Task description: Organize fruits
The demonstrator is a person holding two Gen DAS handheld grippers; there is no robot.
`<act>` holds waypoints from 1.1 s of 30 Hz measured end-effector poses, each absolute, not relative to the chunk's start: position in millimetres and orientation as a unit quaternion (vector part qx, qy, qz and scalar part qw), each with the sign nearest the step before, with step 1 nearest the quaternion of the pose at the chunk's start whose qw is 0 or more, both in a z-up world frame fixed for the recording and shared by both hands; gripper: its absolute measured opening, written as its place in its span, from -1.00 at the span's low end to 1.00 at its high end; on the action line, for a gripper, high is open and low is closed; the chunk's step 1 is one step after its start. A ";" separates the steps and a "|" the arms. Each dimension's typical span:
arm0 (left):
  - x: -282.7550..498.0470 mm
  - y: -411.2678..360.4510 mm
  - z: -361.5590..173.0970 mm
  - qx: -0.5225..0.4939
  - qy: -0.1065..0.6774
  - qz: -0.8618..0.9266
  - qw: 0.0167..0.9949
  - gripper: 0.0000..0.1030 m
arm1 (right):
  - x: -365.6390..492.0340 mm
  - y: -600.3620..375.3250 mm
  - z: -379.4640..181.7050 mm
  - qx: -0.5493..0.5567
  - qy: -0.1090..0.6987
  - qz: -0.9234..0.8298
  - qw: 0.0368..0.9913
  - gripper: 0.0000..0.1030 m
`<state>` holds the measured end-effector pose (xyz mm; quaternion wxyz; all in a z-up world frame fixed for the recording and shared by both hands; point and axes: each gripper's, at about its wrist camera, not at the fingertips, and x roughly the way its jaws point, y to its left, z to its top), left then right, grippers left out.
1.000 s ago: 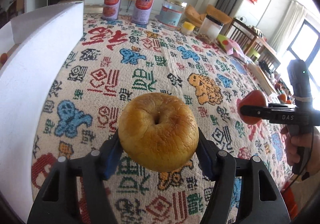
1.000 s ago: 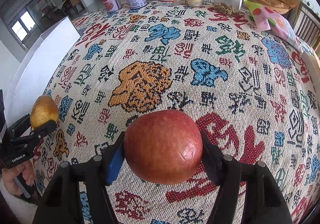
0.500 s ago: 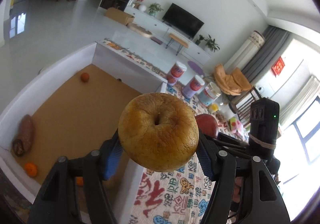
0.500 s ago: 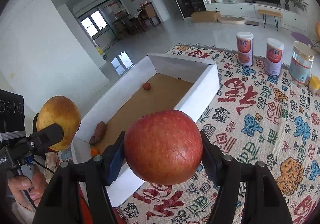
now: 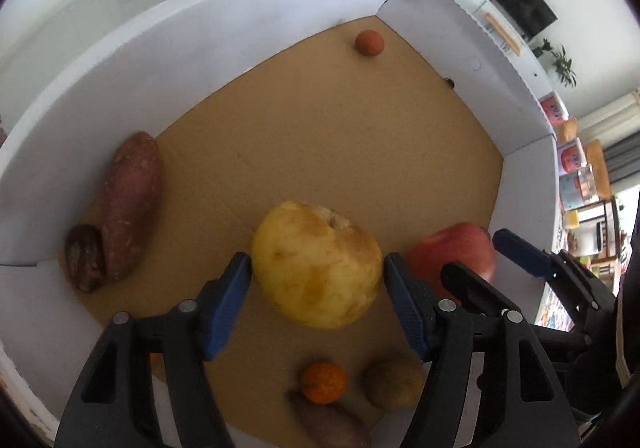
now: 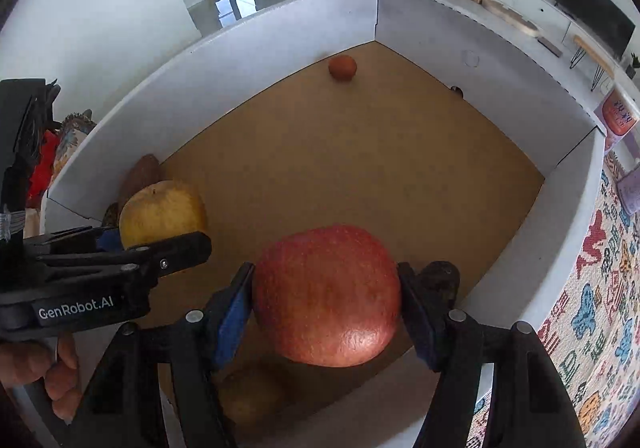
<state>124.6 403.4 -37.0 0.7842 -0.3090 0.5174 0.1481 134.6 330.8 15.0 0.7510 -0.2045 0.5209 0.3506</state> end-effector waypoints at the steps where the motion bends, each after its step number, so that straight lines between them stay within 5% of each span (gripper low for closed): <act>1: 123.3 401.8 -31.1 -0.298 0.509 0.150 0.793 0.48 | 134.9 331.3 17.7 -0.201 0.518 0.358 0.751 0.34; 7: 98.7 382.3 34.9 -0.196 0.417 0.171 0.871 0.85 | 135.7 308.6 64.8 -0.201 0.454 0.356 0.792 1.00; 11: 79.1 348.5 67.3 -0.106 0.399 0.193 0.890 0.96 | 127.8 281.2 108.1 -0.189 0.414 0.349 0.819 1.00; 16: 54.3 324.8 72.9 -0.109 0.410 0.218 0.879 0.98 | 112.1 244.8 133.0 -0.135 0.432 0.321 0.832 1.00; 33: 15.9 344.7 69.2 -0.129 0.443 0.239 0.855 0.97 | 43.7 240.9 110.3 -0.131 0.477 0.329 0.804 1.00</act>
